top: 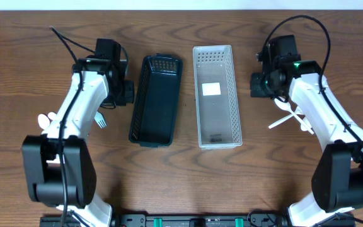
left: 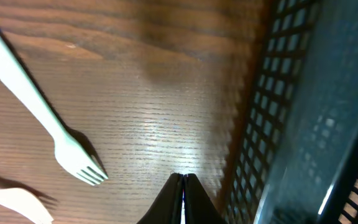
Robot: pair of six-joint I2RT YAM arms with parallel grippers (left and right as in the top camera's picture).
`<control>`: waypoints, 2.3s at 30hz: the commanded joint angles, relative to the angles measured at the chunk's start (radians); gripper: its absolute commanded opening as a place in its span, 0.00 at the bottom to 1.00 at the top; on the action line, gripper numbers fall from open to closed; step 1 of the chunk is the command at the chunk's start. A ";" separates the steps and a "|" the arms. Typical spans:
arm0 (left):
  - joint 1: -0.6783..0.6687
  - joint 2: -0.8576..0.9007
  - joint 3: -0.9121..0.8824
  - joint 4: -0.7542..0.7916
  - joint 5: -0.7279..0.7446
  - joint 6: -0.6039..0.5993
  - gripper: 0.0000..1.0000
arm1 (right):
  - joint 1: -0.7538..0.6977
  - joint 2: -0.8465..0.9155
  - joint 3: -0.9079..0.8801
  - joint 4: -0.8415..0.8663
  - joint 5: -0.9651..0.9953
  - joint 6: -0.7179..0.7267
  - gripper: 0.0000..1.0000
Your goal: Pack container
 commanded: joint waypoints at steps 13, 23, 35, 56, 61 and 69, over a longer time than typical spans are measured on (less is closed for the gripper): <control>0.004 0.061 0.011 -0.050 0.131 -0.002 0.06 | 0.090 0.016 0.006 -0.036 -0.178 -0.071 0.02; -0.029 0.061 0.011 -0.119 0.132 -0.006 0.06 | 0.166 0.016 0.006 -0.028 -0.188 -0.087 0.04; -0.183 0.061 0.011 -0.148 0.129 -0.010 0.06 | 0.166 0.016 0.006 -0.036 -0.097 -0.087 0.03; -0.057 0.057 0.011 -0.150 -0.012 -0.013 0.06 | 0.097 0.011 0.034 -0.029 -0.094 -0.102 0.03; -0.040 0.032 0.014 -0.150 -0.013 -0.013 0.06 | 0.093 -0.014 0.105 -0.032 -0.006 -0.025 0.01; -0.005 -0.204 0.070 -0.149 -0.014 -0.012 0.06 | -0.019 -0.179 0.278 -0.032 0.422 0.198 0.48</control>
